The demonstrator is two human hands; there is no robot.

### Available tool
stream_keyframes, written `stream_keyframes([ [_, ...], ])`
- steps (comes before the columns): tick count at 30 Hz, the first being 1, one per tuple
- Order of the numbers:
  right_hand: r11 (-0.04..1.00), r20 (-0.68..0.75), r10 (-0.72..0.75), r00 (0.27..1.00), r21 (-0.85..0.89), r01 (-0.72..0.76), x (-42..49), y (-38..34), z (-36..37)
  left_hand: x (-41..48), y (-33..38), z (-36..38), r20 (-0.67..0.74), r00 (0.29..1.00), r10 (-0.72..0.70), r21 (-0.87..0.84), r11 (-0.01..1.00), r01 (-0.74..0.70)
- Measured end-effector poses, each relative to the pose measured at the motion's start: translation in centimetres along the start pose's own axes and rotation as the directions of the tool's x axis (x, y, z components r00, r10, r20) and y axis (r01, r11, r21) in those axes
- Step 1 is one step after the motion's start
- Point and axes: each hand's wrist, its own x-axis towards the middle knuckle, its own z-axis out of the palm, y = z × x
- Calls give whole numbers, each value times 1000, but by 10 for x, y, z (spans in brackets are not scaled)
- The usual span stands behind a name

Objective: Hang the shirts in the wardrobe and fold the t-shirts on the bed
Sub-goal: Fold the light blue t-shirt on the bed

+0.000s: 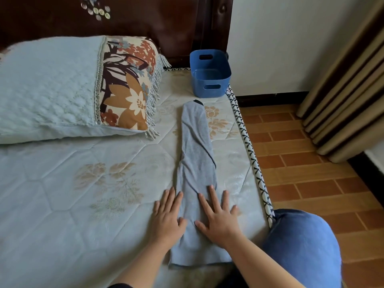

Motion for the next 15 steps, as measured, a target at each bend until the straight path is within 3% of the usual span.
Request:
stream_keyframes([
  [7,999,171,-9,985,-37,16,-23,13,-7,-29,4,7,40,999,8,56,998,-10],
  [15,999,227,-24,974,-20,29,-43,19,-9,-62,9,15,-174,985,17,45,999,-9],
])
